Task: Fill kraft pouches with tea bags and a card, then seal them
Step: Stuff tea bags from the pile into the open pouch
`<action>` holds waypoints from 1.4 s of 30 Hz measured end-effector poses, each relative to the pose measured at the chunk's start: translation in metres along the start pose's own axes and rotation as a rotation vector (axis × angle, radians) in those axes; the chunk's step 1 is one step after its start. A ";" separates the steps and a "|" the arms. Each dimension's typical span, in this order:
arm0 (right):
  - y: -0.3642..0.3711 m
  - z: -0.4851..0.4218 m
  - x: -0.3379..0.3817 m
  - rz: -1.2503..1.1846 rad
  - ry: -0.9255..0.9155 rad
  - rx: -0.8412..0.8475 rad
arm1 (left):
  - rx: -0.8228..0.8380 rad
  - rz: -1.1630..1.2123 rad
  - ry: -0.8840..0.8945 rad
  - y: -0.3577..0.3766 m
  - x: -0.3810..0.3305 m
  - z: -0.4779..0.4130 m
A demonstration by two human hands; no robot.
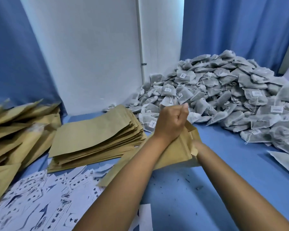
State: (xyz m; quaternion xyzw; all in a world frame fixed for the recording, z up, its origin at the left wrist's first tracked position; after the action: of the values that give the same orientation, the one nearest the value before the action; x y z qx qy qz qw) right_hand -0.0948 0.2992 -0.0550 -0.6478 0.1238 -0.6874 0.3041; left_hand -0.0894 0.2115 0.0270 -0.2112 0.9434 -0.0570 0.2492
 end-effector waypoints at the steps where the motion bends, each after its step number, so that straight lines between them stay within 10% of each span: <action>1: 0.001 -0.001 0.003 0.107 -0.083 -0.030 | 0.035 -0.022 0.034 0.003 -0.004 0.001; 5: -0.007 0.014 0.050 0.001 -0.241 -0.018 | -0.024 -0.001 -0.031 -0.022 0.008 -0.006; 10: -0.070 0.019 0.069 -0.162 -0.483 -0.774 | -0.175 0.043 -0.117 -0.061 0.018 -0.033; 14: -0.043 -0.007 0.063 -0.045 -0.160 -0.213 | -0.179 0.035 -0.064 -0.059 0.007 -0.033; 24: -0.081 -0.012 0.105 -0.883 -0.391 -0.331 | -0.173 -0.077 -0.040 -0.129 -0.001 -0.052; 30: -0.023 -0.067 0.108 -0.791 -0.396 -0.590 | -0.471 -0.496 -0.640 -0.196 0.073 -0.012; 35: 0.085 -0.084 0.070 -0.654 -0.414 -0.457 | -0.446 0.508 -1.278 -0.184 0.120 0.088; 42: 0.133 -0.088 0.024 -1.164 -0.178 -0.173 | -0.432 0.776 -1.422 -0.180 0.151 0.153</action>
State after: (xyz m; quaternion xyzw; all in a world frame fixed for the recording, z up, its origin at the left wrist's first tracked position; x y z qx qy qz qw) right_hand -0.1446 0.1615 -0.1216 -0.6868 -0.2223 -0.6715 -0.1672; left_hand -0.0656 -0.0158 -0.1349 0.0996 0.5574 0.3614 0.7408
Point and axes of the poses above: each hand's wrist, its own z-axis away from the middle knuckle, its own y-axis out of the palm, x = y × z, the point moved 4 cm from there along -z, towards the middle knuckle, and after that the axes turned 7 degrees about -x, right-handed, at the moved point
